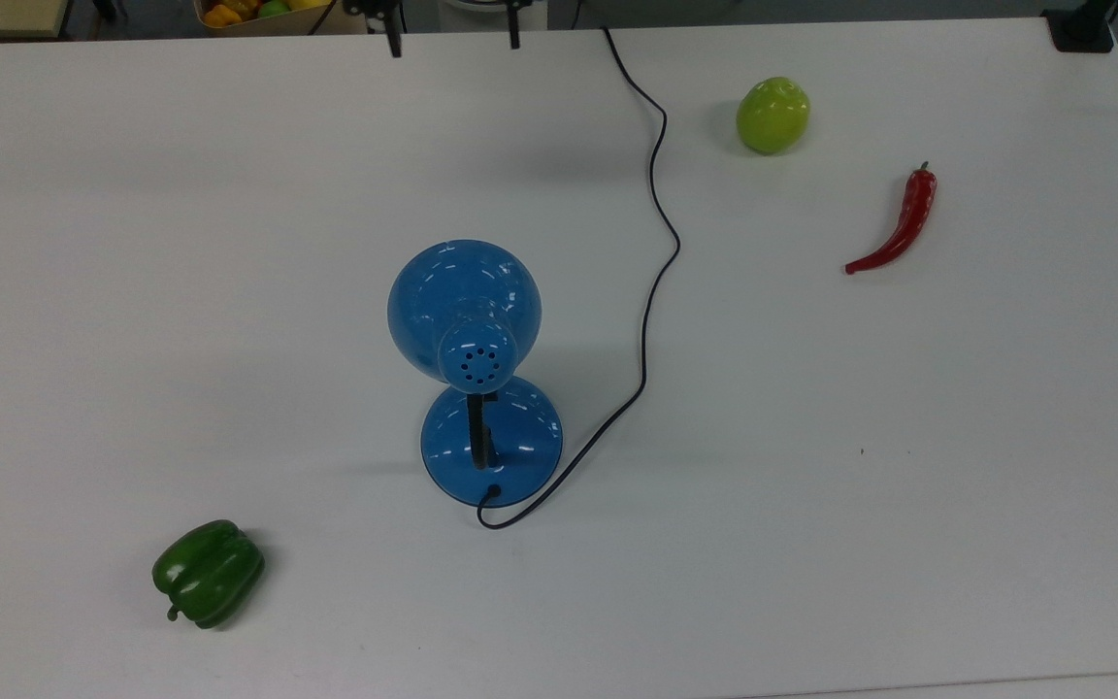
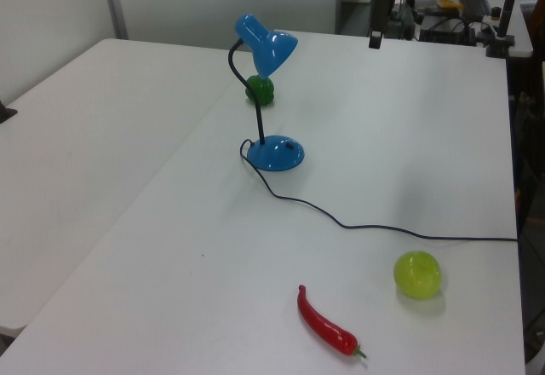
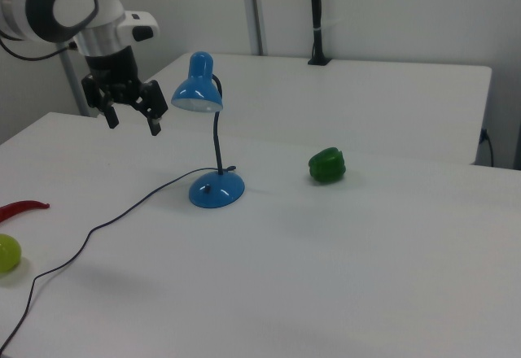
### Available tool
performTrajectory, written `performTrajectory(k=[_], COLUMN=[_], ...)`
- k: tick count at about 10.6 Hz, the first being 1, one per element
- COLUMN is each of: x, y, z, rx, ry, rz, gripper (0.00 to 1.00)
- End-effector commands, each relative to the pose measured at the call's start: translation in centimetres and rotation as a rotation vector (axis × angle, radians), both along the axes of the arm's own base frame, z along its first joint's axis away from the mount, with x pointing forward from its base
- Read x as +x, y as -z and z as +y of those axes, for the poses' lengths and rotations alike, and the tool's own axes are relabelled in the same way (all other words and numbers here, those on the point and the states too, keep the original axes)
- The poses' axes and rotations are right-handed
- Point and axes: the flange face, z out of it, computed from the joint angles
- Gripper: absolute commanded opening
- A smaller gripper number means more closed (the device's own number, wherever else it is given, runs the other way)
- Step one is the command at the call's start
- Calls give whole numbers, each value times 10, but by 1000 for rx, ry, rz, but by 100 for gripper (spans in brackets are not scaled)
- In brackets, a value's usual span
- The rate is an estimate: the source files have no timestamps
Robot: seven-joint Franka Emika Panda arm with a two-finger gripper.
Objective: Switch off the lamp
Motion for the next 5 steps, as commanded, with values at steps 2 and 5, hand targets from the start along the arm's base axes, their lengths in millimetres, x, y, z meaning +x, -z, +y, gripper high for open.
performTrajectory(k=[2, 5], x=[1, 1], y=[-2, 0], z=[-5, -3], rx=[-6, -4], ry=[-44, -40], rz=[-10, -7], gripper=[100, 100])
